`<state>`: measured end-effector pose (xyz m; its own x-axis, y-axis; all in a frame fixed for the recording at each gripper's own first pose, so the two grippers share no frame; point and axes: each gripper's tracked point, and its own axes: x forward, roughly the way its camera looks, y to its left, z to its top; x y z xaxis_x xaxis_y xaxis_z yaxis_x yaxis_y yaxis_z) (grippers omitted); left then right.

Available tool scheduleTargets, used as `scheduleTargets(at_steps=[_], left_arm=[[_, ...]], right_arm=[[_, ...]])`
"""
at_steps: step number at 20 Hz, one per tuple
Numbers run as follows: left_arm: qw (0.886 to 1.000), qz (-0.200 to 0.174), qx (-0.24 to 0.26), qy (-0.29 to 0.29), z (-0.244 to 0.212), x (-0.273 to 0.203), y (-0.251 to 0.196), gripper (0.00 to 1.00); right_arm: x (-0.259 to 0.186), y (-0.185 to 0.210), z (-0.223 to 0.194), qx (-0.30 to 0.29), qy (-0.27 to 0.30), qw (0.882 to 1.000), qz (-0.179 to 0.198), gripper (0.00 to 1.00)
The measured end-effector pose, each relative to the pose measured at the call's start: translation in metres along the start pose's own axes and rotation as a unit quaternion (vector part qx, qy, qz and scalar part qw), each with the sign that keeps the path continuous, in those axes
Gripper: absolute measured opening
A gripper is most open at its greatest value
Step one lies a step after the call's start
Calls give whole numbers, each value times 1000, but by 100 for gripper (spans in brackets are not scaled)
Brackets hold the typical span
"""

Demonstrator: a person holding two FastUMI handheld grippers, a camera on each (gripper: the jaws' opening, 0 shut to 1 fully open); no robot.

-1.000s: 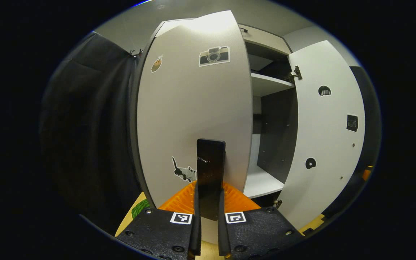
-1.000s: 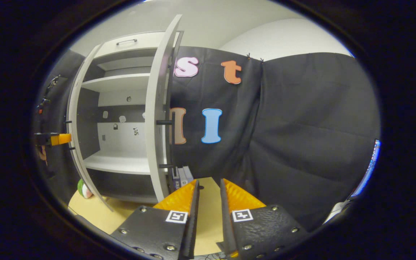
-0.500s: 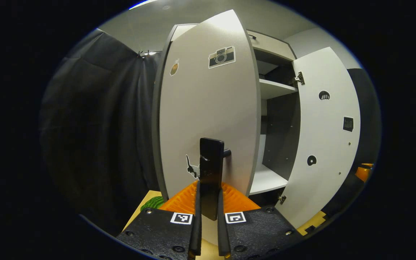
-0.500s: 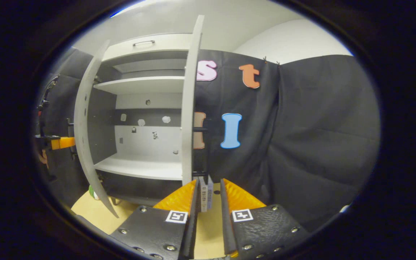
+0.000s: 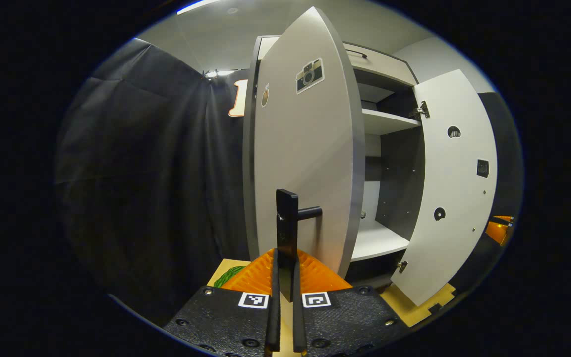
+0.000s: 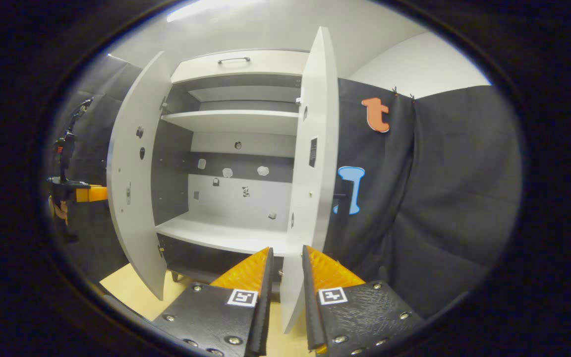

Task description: Open the right door of the double-door shoe cabinet with the right hand, and open the left door with the left hand.

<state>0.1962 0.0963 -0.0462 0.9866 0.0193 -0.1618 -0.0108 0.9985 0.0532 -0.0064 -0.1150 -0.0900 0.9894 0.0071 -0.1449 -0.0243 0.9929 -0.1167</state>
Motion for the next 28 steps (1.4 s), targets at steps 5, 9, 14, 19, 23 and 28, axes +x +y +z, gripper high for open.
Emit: scheduleTargets(at_steps=[5,9,14,19,23,28], left_arm=[[999,34,-10,1,0,0,6,6],[998,68,4,-3,-2,1,10,1],[995,92,-36,-8,2,0,10,2],[994,104,-37,-9,19,-22,18,1],[996,69,-42,-36,72,-49,-15,1],[995,-10,-35,-89,128,-44,-84,0]], right_arm=[[8,22,-2,-4,1,1000,26,27],[15,36,0,-2,-1,999,42,30],[23,49,9,-4,-9,998,58,30],[34,64,23,2,-15,997,74,30],[41,76,45,16,-19,996,81,30],[42,89,103,58,-60,993,88,34]])
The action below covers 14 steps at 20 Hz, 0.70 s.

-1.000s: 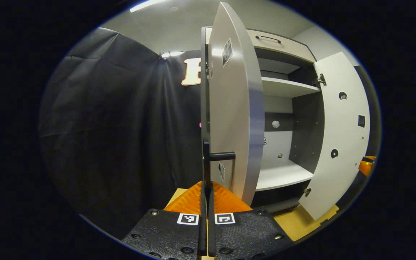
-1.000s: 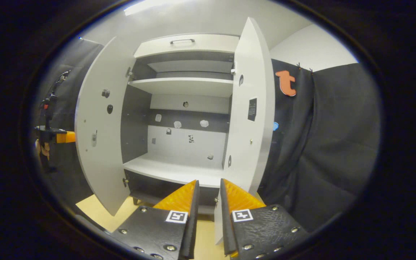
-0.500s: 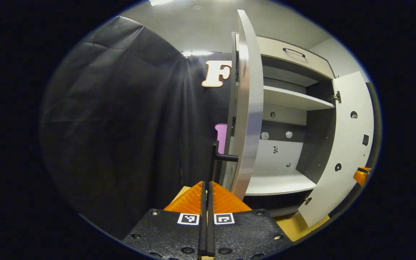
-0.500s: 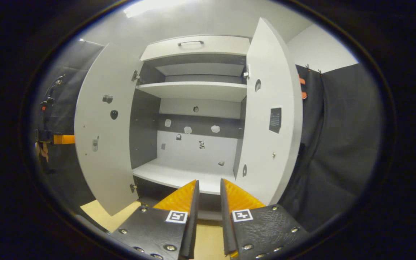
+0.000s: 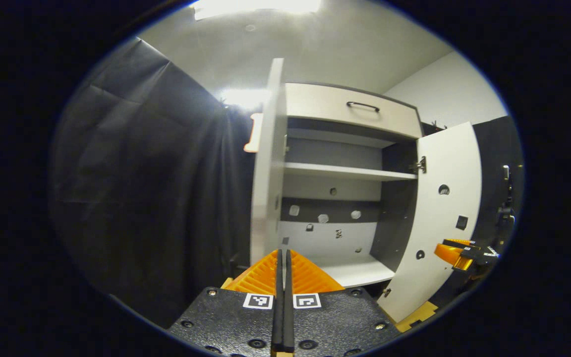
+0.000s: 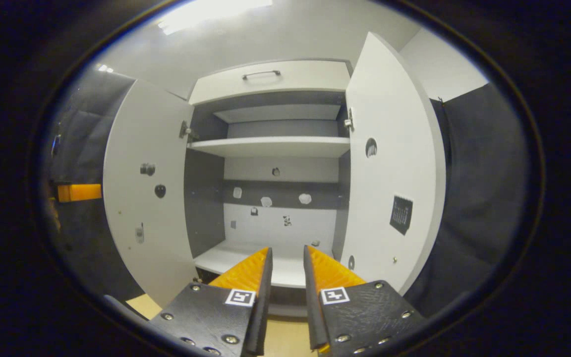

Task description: Open the right door of the double-door shoe cabinet with the right hand, and open the left door with the left hand.

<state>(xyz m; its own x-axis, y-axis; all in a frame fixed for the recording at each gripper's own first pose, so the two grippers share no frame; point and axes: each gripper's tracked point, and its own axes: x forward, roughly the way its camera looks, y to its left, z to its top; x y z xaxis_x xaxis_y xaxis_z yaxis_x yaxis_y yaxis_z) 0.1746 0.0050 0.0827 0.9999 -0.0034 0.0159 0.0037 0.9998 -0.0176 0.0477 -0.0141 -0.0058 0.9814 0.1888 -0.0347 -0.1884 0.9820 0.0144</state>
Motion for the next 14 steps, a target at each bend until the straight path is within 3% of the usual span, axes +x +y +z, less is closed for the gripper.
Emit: scheduleTargets(at_steps=[1,3,4,6,8,11,14], left_arm=[[1000,-13,3,-3,1,6,-15,0],[999,-42,0,-4,2,18,-44,5],[998,-62,-4,-3,0,24,-62,12],[996,-86,-6,2,-7,33,-87,39],[995,-96,3,3,-11,41,-103,67],[996,-92,8,3,-14,46,-113,99],[996,-94,5,-4,-13,46,-117,98]], right_arm=[[-1,3,10,15,-10,1000,2,34],[-1,6,22,34,-20,999,0,44],[-2,7,27,38,-25,999,-3,44],[-5,7,32,34,-30,999,-9,50],[-8,5,35,16,-31,999,-19,70],[-12,12,39,19,-32,999,-16,97],[-13,13,43,21,-37,999,-20,99]])
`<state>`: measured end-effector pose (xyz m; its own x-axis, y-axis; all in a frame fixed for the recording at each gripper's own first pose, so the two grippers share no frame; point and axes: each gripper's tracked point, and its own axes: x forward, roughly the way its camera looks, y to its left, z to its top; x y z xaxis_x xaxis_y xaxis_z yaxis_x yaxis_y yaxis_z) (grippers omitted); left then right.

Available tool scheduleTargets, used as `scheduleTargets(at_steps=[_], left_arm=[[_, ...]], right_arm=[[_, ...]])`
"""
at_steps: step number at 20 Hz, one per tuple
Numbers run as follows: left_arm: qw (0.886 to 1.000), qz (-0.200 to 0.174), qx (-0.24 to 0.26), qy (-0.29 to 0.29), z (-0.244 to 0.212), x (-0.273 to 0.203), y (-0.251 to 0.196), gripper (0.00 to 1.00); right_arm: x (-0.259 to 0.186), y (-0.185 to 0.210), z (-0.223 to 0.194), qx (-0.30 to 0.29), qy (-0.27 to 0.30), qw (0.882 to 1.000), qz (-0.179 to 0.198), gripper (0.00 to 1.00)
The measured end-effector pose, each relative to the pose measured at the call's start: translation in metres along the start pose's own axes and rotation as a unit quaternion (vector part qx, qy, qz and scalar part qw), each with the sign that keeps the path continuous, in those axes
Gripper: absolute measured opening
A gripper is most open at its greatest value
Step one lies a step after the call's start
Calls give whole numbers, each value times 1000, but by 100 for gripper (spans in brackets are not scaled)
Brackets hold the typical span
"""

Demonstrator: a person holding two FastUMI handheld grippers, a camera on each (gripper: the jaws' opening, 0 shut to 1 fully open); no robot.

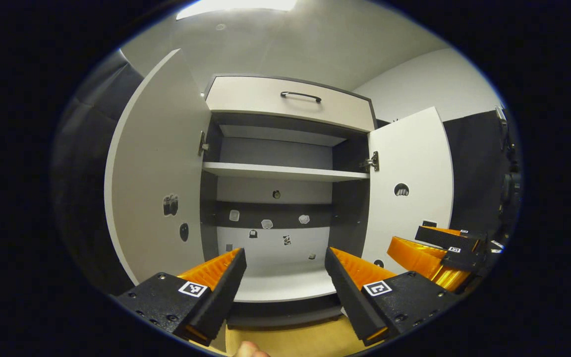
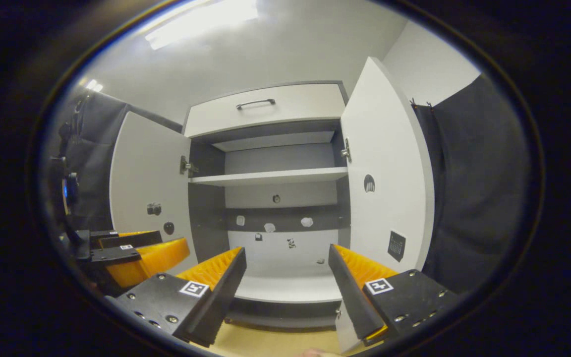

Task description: Open the right door of the double-door shoe cabinet with the right hand, and open the left door with the left hand.

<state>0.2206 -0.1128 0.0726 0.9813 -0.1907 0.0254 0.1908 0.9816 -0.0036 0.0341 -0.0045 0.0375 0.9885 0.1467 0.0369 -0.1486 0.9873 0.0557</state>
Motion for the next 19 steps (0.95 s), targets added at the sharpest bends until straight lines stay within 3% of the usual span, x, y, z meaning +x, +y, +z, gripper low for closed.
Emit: scheduleTargets(at_steps=[19], left_arm=[[999,-42,-2,6,-7,-4,-8,99]], right_arm=[[-19,9,-2,-3,0,1000,-26,99]])
